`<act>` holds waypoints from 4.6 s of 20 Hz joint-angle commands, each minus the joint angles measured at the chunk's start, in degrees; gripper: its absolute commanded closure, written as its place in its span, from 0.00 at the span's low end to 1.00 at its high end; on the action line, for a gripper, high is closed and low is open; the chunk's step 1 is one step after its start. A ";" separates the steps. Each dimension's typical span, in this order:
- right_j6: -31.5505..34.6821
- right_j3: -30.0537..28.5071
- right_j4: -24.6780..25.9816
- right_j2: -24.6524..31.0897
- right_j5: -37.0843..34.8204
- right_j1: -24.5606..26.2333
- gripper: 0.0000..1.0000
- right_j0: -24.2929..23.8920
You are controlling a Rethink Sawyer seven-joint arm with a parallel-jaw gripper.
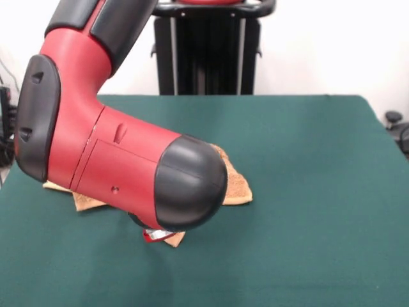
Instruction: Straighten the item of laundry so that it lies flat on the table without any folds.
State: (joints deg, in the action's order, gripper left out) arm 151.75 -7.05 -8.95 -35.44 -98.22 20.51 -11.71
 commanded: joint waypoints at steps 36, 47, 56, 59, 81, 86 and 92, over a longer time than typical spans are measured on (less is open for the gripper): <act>-8.36 -27.76 -0.32 -15.57 -3.51 -19.60 1.00 7.39; -26.10 -35.91 9.31 -12.73 -2.95 -39.87 1.00 7.35; -25.95 -45.16 14.07 -8.75 9.71 -44.63 1.00 7.37; -22.21 -50.15 12.04 -4.86 21.04 -47.82 1.00 7.05; -43.73 -78.51 6.81 34.00 60.78 -71.19 1.00 -18.13; -43.84 -78.69 8.68 36.01 58.39 -71.43 1.00 -19.89; -42.12 -78.23 12.19 34.81 52.39 -71.83 1.00 -19.32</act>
State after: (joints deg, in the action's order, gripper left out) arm 125.03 -74.00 -0.05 -9.03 -38.76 -51.95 -32.90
